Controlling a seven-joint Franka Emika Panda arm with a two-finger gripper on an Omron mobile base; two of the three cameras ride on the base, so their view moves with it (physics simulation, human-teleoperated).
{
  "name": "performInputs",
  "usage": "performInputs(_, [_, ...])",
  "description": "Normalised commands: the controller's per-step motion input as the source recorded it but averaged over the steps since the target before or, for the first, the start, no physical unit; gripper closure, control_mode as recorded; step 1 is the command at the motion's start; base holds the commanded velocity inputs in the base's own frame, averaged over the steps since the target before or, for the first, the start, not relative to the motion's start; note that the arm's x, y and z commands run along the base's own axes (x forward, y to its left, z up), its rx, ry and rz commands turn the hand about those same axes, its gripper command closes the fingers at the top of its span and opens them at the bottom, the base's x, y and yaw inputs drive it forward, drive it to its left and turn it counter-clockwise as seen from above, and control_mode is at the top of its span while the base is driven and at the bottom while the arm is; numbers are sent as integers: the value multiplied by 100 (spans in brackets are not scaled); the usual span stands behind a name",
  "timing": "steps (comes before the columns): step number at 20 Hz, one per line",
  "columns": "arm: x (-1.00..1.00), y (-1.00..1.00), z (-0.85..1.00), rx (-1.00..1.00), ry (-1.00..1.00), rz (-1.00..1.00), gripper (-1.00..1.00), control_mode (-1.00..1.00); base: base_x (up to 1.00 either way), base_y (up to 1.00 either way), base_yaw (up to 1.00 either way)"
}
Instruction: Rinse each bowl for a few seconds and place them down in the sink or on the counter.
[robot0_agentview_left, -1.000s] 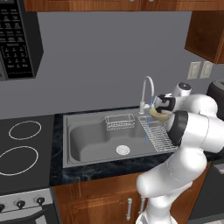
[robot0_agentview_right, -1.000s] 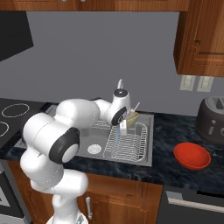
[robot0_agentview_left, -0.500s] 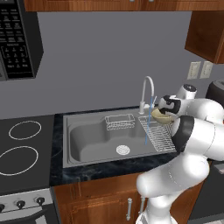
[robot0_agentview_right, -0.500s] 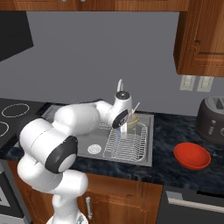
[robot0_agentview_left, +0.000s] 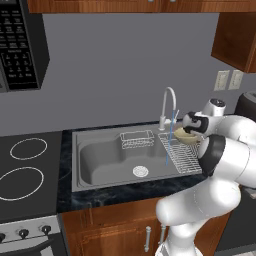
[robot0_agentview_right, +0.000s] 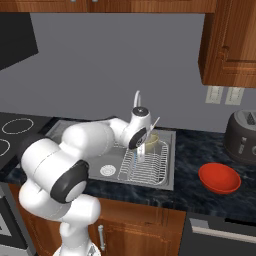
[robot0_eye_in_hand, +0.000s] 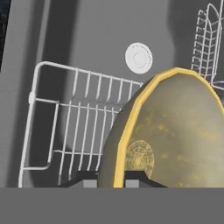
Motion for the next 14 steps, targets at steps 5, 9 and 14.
performInputs(5, [0, 0, -13, 0, 4, 0, 100, -100, 0, 0, 0])
performInputs(9, [2, 0, -20, 2, 5, 0, 100, -100, 0, 0, 0])
performInputs(14, [0, -3, -22, 5, 1, 0, 100, -100, 0, 0, 0])
